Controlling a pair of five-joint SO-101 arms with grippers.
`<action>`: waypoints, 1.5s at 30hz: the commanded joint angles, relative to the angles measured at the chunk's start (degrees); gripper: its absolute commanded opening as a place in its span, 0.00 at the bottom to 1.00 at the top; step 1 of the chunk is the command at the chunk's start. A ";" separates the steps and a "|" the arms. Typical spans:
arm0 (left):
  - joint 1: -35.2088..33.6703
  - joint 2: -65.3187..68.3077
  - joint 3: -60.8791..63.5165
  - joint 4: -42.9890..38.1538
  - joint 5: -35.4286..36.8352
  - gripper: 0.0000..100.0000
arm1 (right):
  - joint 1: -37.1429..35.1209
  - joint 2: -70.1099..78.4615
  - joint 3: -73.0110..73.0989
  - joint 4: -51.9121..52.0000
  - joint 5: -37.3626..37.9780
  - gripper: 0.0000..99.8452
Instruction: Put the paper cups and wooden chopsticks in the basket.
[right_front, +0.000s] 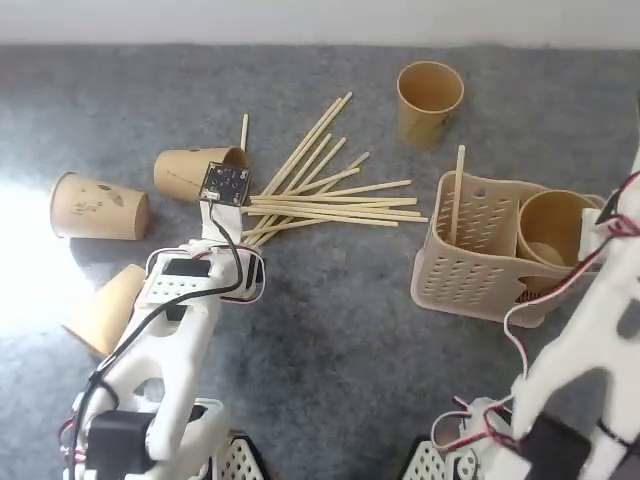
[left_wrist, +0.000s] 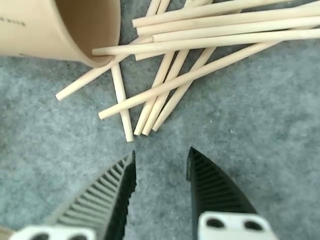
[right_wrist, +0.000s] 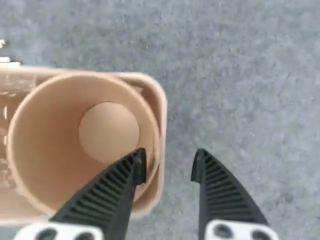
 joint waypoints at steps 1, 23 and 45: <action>0.00 -2.37 -0.40 -1.41 0.44 0.17 | 0.92 2.51 -0.26 -2.51 0.70 0.15; 0.09 -2.37 -0.40 -1.41 0.44 0.17 | -2.15 6.90 -0.18 -15.08 -6.51 0.01; 0.09 -2.37 -0.40 -1.41 0.44 0.17 | 0.57 19.65 -4.04 -28.79 -10.90 0.01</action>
